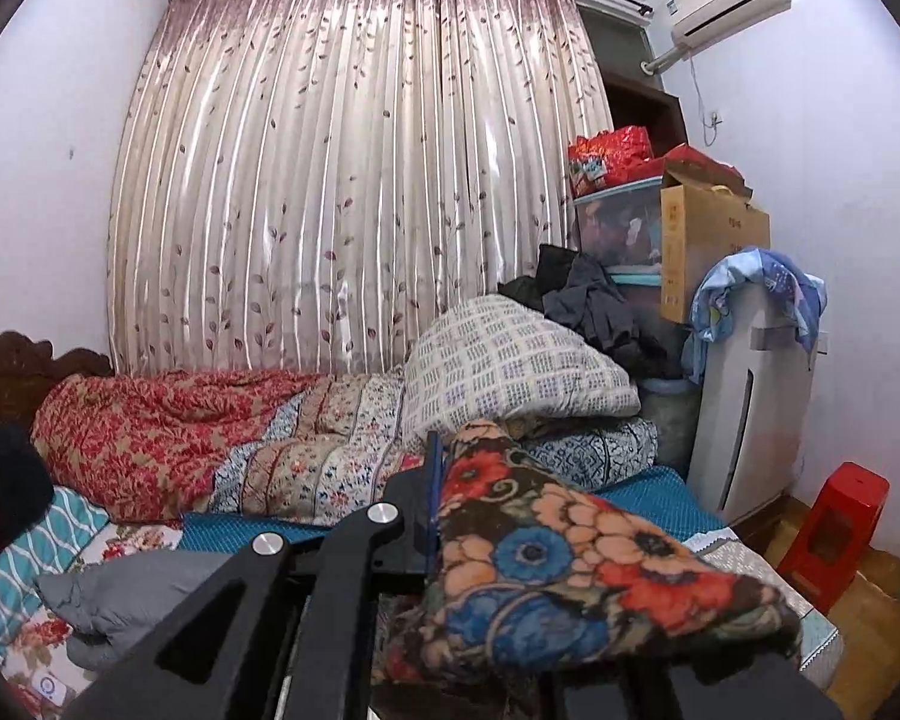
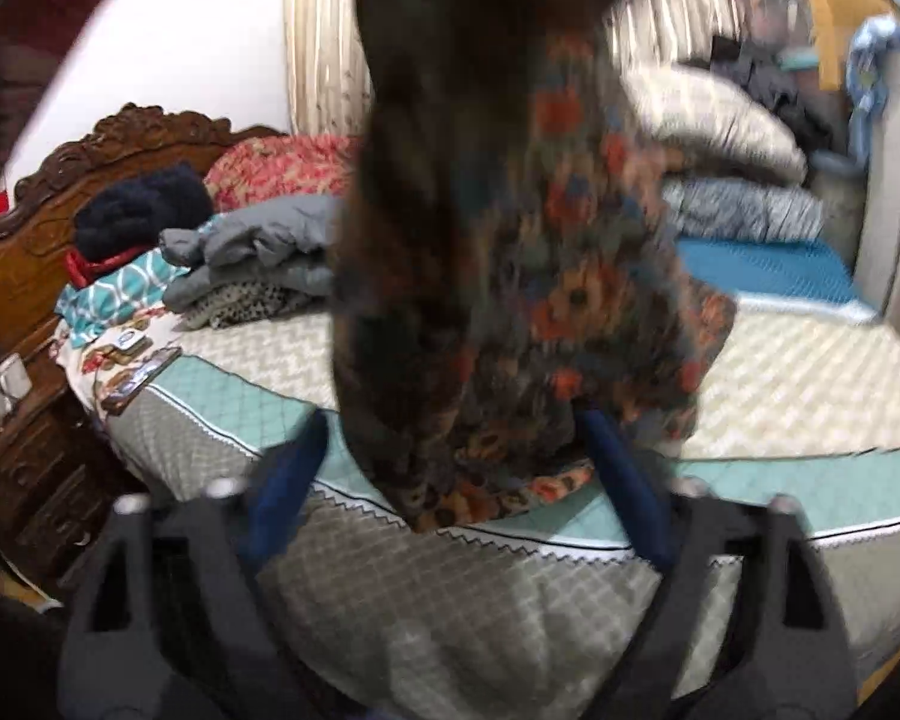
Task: Fold large clothes
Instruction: 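Lift the dark floral garment with both grippers and carry it toward the bed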
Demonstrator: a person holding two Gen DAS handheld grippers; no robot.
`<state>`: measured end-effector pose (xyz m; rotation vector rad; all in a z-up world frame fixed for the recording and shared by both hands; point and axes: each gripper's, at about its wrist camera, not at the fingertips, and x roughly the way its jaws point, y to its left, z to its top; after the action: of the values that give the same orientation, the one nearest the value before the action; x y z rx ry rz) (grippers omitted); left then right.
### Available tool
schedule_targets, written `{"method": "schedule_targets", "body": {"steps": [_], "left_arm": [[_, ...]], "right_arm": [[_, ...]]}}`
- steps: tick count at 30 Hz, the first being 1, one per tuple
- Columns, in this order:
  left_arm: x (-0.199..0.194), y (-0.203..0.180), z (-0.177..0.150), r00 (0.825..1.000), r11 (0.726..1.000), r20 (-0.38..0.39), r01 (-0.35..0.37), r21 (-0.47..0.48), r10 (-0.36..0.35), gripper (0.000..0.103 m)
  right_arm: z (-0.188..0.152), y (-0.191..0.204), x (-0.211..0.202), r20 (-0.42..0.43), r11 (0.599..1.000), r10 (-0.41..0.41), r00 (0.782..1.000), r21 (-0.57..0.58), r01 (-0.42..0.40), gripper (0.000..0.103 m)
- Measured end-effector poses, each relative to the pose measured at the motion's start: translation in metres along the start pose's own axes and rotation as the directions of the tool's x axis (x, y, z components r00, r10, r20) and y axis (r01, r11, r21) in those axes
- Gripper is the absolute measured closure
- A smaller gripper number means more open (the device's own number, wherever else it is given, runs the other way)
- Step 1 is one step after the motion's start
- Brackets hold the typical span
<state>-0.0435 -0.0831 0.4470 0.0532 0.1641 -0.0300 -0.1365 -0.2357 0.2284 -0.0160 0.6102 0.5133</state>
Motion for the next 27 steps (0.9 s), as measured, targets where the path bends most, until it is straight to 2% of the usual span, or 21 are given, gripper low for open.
{"method": "schedule_targets", "body": {"steps": [1, 3, 4, 6, 7, 8, 9, 12, 13, 16, 18, 21, 24, 27], "left_arm": [[-0.004, 0.002, 0.003, 1.000, 1.000, 0.009, -0.006, 0.007, 0.005, 0.070], [-0.011, 0.009, 0.011, 0.999, 1.000, 0.035, -0.023, 0.013, 0.023, 0.070], [-0.017, 0.018, 0.017, 0.998, 0.999, 0.054, -0.032, 0.006, 0.032, 0.070], [-0.027, 0.033, 0.028, 0.995, 0.999, 0.085, -0.049, -0.018, 0.050, 0.070], [-0.034, 0.043, 0.036, 0.993, 0.998, 0.105, -0.055, -0.035, 0.058, 0.070], [-0.040, 0.052, 0.042, 0.991, 0.997, 0.122, -0.057, -0.050, 0.063, 0.070], [-0.046, 0.060, 0.049, 0.988, 0.996, 0.135, -0.061, -0.065, 0.069, 0.070], [-0.066, 0.084, 0.068, 0.981, 0.992, 0.176, -0.066, -0.104, 0.083, 0.070], [-0.073, 0.092, 0.073, 0.979, 0.992, 0.186, -0.058, -0.113, 0.079, 0.070], [-0.097, 0.106, 0.088, 0.971, 0.993, 0.231, -0.045, -0.114, 0.070, 0.070], [-0.110, 0.109, 0.094, 0.967, 0.995, 0.248, -0.039, -0.093, 0.061, 0.070], [-0.120, 0.109, 0.102, 0.967, 0.998, 0.250, -0.044, -0.050, 0.056, 0.070], [-0.114, 0.109, 0.103, 0.972, 0.999, 0.229, -0.052, -0.004, 0.052, 0.070], [-0.085, 0.105, 0.098, 0.990, 0.999, 0.142, -0.029, 0.028, 0.025, 0.070]], "right_arm": [[0.009, -0.007, -0.003, 0.008, 0.999, -0.021, 1.000, 0.024, 0.020, 0.095], [0.032, -0.033, -0.031, 0.117, 0.993, -0.100, 0.988, 0.080, 0.091, 0.095], [0.054, -0.050, -0.057, 0.198, 0.981, -0.182, 0.963, 0.098, 0.166, 0.095], [0.081, -0.071, -0.093, 0.294, 0.968, -0.249, 0.923, 0.118, 0.224, 0.095], [0.105, -0.083, -0.123, 0.367, 0.954, -0.299, 0.881, 0.119, 0.274, 0.095], [0.118, -0.088, -0.140, 0.403, 0.948, -0.319, 0.858, 0.116, 0.298, 0.095], [0.140, -0.094, -0.165, 0.454, 0.937, -0.344, 0.822, 0.115, 0.329, 0.095], [0.181, -0.098, -0.212, 0.547, 0.926, -0.364, 0.754, 0.122, 0.358, 0.095], [0.197, -0.096, -0.234, 0.588, 0.924, -0.361, 0.724, 0.120, 0.363, 0.095], [0.224, -0.086, -0.268, 0.641, 0.925, -0.335, 0.690, 0.084, 0.371, 0.095], [0.237, -0.076, -0.285, 0.666, 0.911, -0.344, 0.662, 0.067, 0.406, 0.095], [0.250, -0.075, -0.301, 0.677, 0.912, -0.334, 0.656, 0.057, 0.406, 0.095], [0.268, -0.078, -0.303, 0.670, 0.902, -0.349, 0.655, 0.050, 0.429, 0.095], [0.278, -0.091, -0.289, 0.632, 0.893, -0.375, 0.678, 0.051, 0.447, 0.095]]}}
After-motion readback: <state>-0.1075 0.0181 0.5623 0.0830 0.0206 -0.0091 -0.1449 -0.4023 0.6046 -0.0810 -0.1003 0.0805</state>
